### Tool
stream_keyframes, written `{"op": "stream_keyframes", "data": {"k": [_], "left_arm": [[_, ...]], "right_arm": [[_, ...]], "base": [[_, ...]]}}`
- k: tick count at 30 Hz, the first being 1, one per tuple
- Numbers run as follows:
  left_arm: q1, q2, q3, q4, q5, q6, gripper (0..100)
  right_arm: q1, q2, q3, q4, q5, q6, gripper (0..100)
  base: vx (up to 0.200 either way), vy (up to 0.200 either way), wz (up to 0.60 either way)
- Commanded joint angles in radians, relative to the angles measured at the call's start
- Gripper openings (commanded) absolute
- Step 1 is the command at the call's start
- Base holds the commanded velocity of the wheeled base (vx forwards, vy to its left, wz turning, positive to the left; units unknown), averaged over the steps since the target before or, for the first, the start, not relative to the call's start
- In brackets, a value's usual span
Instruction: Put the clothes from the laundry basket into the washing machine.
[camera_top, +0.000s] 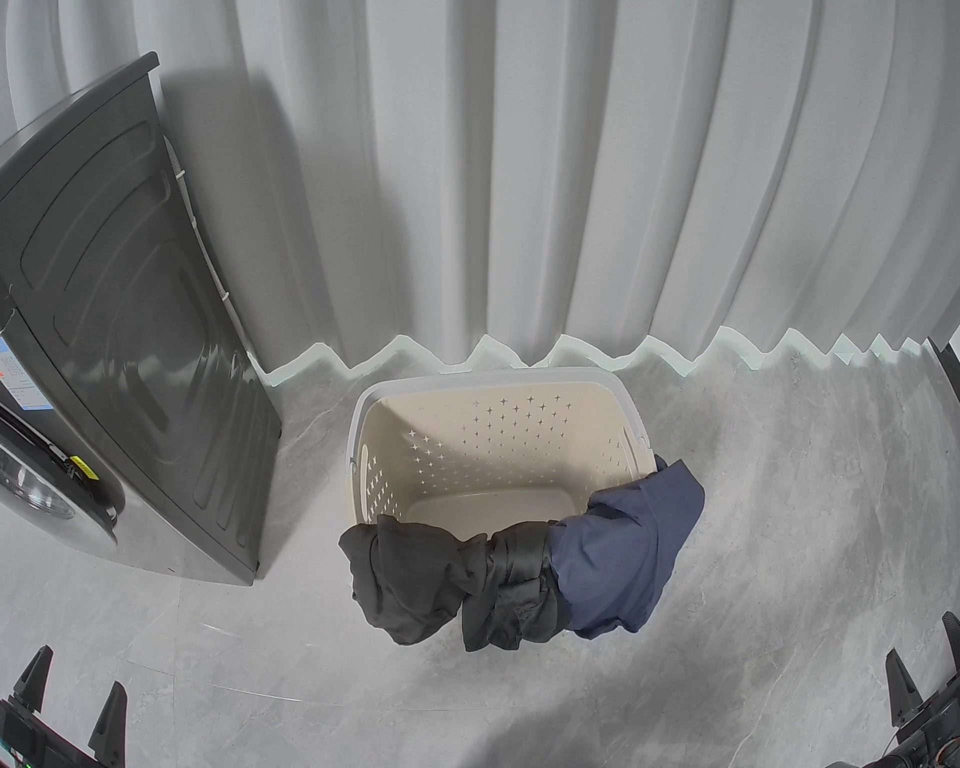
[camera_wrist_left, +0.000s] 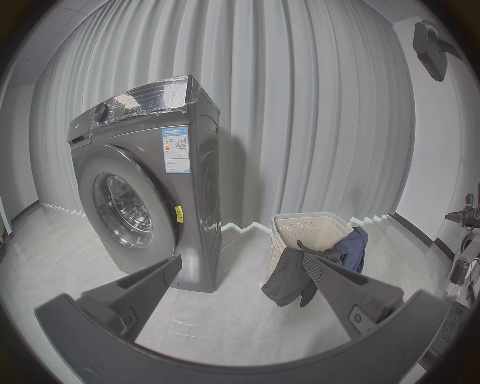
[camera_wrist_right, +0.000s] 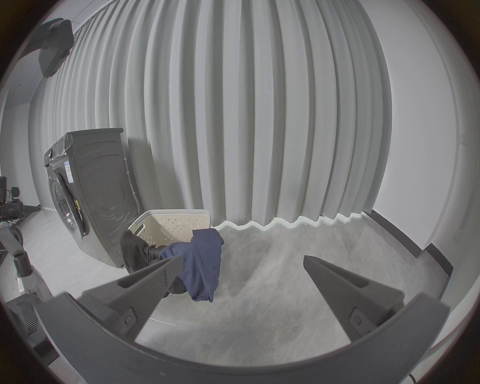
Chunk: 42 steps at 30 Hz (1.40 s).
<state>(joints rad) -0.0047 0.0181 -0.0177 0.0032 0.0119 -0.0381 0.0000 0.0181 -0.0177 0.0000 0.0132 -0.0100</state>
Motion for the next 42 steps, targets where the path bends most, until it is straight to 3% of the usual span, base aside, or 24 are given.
{"op": "stream_keyframes", "data": {"k": [1, 16, 22, 42], "left_arm": [[0.0, -0.015, 0.015, 0.0, 0.0, -0.002, 100], [0.0, -0.015, 0.015, 0.0, 0.0, -0.002, 100], [0.0, -0.015, 0.015, 0.0, 0.0, -0.003, 100], [0.0, -0.015, 0.015, 0.0, 0.0, -0.002, 100]], "right_arm": [[0.0, -0.017, 0.018, 0.0, 0.001, -0.001, 100], [0.0, -0.017, 0.018, 0.0, 0.001, -0.001, 100], [0.0, -0.017, 0.018, 0.0, 0.001, -0.001, 100], [0.0, -0.017, 0.018, 0.0, 0.001, -0.001, 100]], "base": [[0.2, 0.0, 0.0], [0.04, 0.0, 0.0], [0.2, 0.2, 0.0], [0.0, -0.02, 0.0]]}}
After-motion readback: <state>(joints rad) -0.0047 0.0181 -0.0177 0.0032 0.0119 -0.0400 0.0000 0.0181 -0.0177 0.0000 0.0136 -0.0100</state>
